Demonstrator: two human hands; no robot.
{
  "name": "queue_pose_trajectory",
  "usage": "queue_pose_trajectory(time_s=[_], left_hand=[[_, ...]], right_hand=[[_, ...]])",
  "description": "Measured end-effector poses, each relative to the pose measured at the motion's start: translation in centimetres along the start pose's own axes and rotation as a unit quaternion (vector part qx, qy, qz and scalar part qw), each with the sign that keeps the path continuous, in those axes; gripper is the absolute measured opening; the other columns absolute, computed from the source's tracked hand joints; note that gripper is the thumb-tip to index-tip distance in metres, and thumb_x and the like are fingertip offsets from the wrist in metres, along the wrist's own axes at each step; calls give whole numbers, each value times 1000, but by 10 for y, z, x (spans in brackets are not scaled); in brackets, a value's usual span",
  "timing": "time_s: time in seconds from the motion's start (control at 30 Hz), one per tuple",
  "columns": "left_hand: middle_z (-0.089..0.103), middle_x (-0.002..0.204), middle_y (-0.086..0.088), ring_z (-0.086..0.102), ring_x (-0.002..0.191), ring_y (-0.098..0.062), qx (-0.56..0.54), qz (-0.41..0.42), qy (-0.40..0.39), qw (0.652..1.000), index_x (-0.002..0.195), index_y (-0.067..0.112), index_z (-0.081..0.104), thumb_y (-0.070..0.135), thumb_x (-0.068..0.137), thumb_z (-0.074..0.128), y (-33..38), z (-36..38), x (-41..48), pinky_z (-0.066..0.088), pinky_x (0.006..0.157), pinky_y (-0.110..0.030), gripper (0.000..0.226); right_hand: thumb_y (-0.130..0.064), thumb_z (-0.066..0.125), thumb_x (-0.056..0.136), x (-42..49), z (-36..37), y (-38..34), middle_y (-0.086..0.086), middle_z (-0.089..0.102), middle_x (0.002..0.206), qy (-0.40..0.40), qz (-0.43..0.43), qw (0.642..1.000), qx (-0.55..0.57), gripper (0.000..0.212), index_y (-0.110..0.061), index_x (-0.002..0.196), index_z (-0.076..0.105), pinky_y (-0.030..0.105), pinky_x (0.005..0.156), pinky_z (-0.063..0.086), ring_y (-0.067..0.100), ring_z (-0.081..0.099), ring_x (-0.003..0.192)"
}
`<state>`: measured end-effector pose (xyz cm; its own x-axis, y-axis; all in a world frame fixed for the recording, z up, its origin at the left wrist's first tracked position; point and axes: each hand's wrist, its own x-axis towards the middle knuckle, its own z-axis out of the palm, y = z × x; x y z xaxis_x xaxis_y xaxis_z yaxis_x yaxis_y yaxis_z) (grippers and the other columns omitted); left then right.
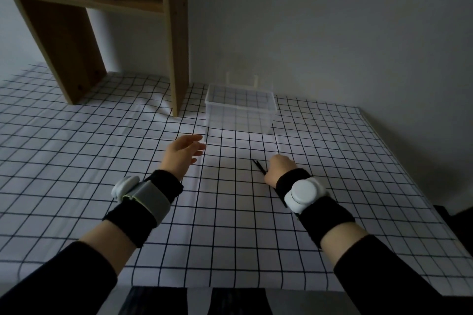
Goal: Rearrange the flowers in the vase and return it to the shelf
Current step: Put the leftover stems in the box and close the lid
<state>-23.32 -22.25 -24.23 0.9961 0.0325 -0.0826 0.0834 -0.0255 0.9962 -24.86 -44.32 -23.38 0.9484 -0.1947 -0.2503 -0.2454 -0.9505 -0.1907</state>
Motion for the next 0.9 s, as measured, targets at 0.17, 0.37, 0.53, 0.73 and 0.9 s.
queue_pose_trajectory(time_s=[0.17,0.37,0.53,0.73,0.9], left_hand=[[65,90,1,60,86,-13,-6,-5,0,1000,113,11,58,12,92,43,0,-2,8,45,72,-24,25],[65,97,-4,59,87,-15,-8,-4,-2,1000,113,10,58,11,92,44,3,-2,14,47,74,-24,25],[64,101,-8,58,93,-19,-9,-3,-7,1000,113,9,58,12,92,44,6,1,24,46,75,-24,25],[63,107,-7,55,92,-16,5,17,3,1000,110,13,60,11,90,49,21,8,55,45,77,-26,23],[61,116,-14,55,103,-25,35,40,36,998,113,11,59,13,89,50,42,18,98,45,95,-38,26]], right_hand=[[-6,52,81,1,-4,-3,18,64,103,-8,-6,999,-35,9,-4,88,57,30,70,45,34,62,94],[-10,56,80,2,-6,-2,12,59,87,-11,8,999,-31,10,-7,72,51,27,63,44,29,58,80],[-13,59,79,8,-11,4,3,43,57,-38,21,998,40,31,-12,55,39,23,47,33,23,48,60],[-11,62,79,30,-60,-6,27,67,81,9,-56,987,152,21,10,78,66,39,75,54,31,64,74],[-9,62,80,66,-117,-34,19,70,96,99,-134,972,166,15,3,87,69,29,78,47,26,63,84]])
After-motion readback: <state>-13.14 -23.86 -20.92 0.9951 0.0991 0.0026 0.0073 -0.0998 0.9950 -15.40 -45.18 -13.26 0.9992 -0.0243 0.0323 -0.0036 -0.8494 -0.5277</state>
